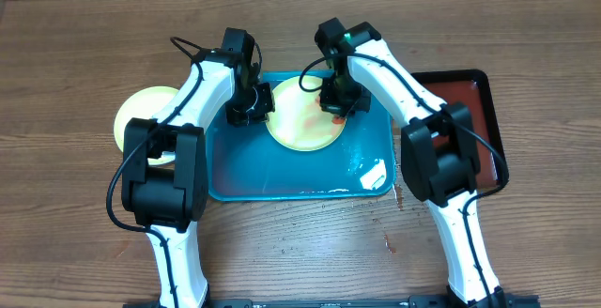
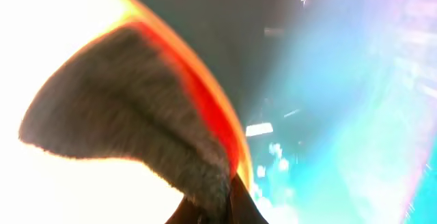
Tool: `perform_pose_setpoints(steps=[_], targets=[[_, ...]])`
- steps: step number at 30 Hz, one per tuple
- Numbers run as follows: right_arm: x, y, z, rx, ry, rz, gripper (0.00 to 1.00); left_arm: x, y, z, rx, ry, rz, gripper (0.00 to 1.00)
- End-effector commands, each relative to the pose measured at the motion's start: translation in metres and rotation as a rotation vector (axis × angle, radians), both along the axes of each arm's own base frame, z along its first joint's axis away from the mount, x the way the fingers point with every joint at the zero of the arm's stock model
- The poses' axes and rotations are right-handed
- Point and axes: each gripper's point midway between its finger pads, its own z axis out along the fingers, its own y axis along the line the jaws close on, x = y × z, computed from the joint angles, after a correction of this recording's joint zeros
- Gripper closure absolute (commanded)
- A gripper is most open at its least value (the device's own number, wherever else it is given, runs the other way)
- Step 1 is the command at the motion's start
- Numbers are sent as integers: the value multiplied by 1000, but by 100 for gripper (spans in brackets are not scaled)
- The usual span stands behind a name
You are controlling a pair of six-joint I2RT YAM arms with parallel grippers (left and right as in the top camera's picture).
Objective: Clean dirty plates on tray and stack at the side
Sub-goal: 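Lift the sponge away and slide the yellow plate left with left gripper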
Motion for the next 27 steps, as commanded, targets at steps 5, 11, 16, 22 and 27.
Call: perform_pose_setpoints(steps=[5, 11, 16, 22, 27], targets=[[6, -3, 103, 151, -175, 60, 96, -7, 7, -9, 36, 8, -117, 96], [9, -23, 119, 153, -197, 37, 96, -3, 15, 27, 83, -80, -151, 96], [13, -35, 119, 149, -195, 12, 96, -4, 36, 67, 206, -157, -144, 96], [12, -35, 119, 153, -194, 36, 96, -14, 60, 94, 332, -183, -124, 96], [12, -35, 119, 153, -196, 48, 96, -23, 67, 98, 371, -155, -121, 96]])
